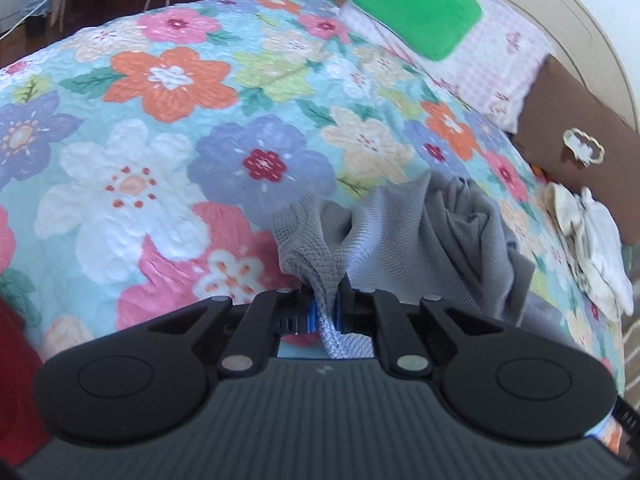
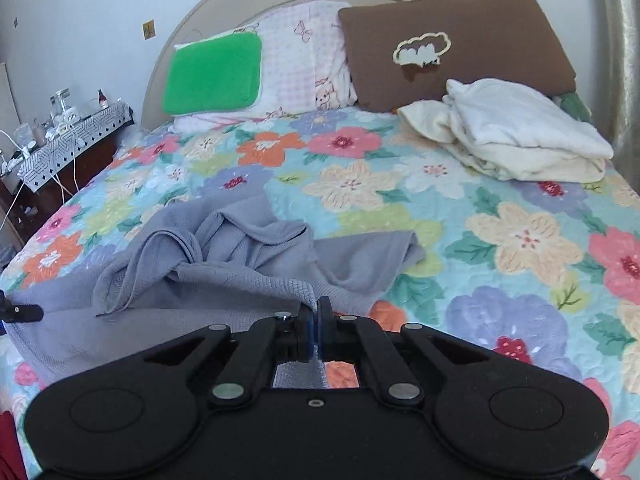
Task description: Fold clothes
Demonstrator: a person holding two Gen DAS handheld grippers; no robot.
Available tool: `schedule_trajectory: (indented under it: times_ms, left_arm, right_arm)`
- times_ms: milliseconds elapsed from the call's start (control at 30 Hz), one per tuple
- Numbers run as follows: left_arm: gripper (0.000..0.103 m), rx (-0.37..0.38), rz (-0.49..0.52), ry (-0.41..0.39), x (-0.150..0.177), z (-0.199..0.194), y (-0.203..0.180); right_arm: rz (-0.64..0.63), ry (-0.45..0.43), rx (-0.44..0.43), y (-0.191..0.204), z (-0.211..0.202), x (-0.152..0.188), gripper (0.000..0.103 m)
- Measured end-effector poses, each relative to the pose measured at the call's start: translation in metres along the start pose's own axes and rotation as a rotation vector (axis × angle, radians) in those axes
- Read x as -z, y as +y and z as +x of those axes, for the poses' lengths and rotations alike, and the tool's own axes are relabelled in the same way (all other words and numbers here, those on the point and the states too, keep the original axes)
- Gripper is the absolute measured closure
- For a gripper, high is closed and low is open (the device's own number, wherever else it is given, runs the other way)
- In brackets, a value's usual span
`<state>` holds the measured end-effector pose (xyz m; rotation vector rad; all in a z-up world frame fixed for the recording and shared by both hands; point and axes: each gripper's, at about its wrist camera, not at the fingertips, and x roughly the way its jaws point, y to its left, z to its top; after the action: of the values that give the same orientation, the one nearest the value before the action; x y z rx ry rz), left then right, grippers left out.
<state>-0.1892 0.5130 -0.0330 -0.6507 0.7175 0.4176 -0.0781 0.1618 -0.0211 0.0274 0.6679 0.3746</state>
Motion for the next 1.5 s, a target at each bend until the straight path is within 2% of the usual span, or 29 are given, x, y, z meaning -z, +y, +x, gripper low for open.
schedule_trajectory:
  times_ms: [200, 267, 300, 367, 500, 600, 767, 800, 867, 933, 967, 1000, 1033, 1067, 1100, 1133, 1167, 1233, 1333, 1433, 1500]
  left_arm:
    - [0.095, 0.072, 0.021, 0.052, 0.01, -0.011, -0.017]
    - [0.095, 0.12, 0.002, 0.068, 0.015, -0.015, -0.018]
    - [0.095, 0.118, 0.004, 0.071, 0.018, -0.017, -0.019]
    - [0.095, 0.099, 0.016, 0.073, 0.023, -0.018, -0.02]
    - [0.095, 0.051, 0.043, 0.076, 0.031, -0.019, -0.02]
    - [0.095, -0.006, 0.032, 0.045, 0.027, -0.019, -0.013]
    - [0.095, -0.241, 0.13, -0.144, 0.016, -0.042, -0.012]
    - [0.095, -0.254, 0.122, -0.15, 0.014, -0.043, -0.009]
    - [0.094, -0.248, 0.098, -0.065, 0.013, -0.034, 0.001]
    - [0.09, -0.24, 0.075, 0.03, 0.012, -0.024, 0.01]
    - [0.087, -0.203, 0.054, 0.035, 0.014, -0.028, 0.01]
    - [0.077, -0.155, 0.031, 0.026, 0.016, -0.034, 0.008]
    - [0.058, -0.107, 0.008, 0.017, 0.018, -0.04, 0.007]
    - [0.051, -0.059, -0.015, 0.009, 0.02, -0.047, 0.006]
    - [0.047, -0.011, -0.038, 0.0, 0.022, -0.053, 0.004]
    - [0.046, 0.037, -0.062, -0.009, 0.024, -0.059, 0.003]
    - [0.045, 0.063, -0.048, -0.022, 0.026, -0.063, -0.004]
    - [0.036, 0.123, 0.045, -0.023, 0.031, -0.06, -0.024]
    - [0.033, 0.241, 0.137, 0.112, 0.041, -0.029, -0.052]
    - [0.033, 0.321, 0.077, 0.289, 0.055, 0.003, -0.055]
    - [0.033, 0.355, 0.089, 0.343, 0.059, 0.013, -0.059]
  right_arm:
    - [-0.025, -0.066, 0.022, -0.011, -0.054, 0.011, 0.102]
    - [-0.08, -0.116, 0.036, -0.004, -0.081, 0.019, 0.102]
    - [-0.112, -0.121, 0.025, 0.0, -0.093, 0.024, 0.102]
    - [-0.13, -0.099, -0.026, 0.0, -0.111, 0.032, 0.102]
    - [0.059, 0.102, -0.212, -0.018, -0.1, 0.046, 0.101]
    - [0.041, 0.163, -0.239, -0.004, -0.093, 0.066, 0.101]
    - [0.065, 0.213, -0.38, 0.015, -0.087, 0.072, 0.101]
    - [0.065, 0.225, -0.41, 0.019, -0.086, 0.072, 0.101]
    - [0.05, 0.246, -0.443, 0.028, -0.082, 0.075, 0.101]
    - [0.007, 0.258, -0.423, 0.037, -0.078, 0.079, 0.101]
    - [-0.007, 0.263, -0.414, 0.04, -0.076, 0.081, 0.101]
    - [-0.012, 0.266, -0.409, 0.041, -0.075, 0.083, 0.101]
    - [-0.013, 0.268, -0.408, 0.041, -0.074, 0.083, 0.101]
    - [-0.014, 0.269, -0.407, 0.04, -0.073, 0.083, 0.101]
    - [-0.015, 0.271, -0.407, 0.04, -0.073, 0.082, 0.101]
    - [-0.018, 0.271, -0.41, 0.04, -0.072, 0.082, 0.101]
    - [-0.022, 0.273, -0.418, 0.039, -0.072, 0.08, 0.101]
    - [-0.018, 0.277, -0.448, 0.037, -0.072, 0.078, 0.101]
    - [0.028, 0.292, -0.553, 0.036, -0.073, 0.075, 0.101]
    - [0.007, 0.285, -0.606, 0.045, -0.076, 0.072, 0.101]
    - [-0.034, 0.279, -0.627, 0.051, -0.078, 0.072, 0.101]
